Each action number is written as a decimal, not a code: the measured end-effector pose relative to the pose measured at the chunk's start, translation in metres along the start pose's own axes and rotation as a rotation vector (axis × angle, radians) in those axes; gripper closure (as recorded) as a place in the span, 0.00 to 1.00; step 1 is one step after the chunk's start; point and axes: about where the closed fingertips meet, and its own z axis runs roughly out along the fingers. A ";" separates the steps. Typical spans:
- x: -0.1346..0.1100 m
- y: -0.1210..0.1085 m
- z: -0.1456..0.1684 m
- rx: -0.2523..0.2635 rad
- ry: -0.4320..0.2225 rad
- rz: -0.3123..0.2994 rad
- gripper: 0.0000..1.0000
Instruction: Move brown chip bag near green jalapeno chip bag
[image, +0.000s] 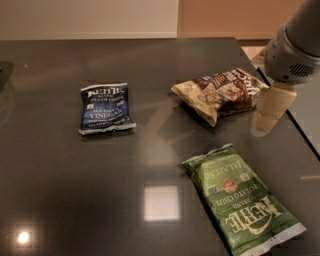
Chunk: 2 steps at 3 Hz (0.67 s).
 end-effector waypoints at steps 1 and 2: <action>-0.004 -0.025 0.026 -0.014 -0.025 0.000 0.00; -0.011 -0.051 0.051 -0.025 -0.065 -0.004 0.00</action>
Offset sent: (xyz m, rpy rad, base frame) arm 0.1140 0.0110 -0.0547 0.1222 0.0124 0.0512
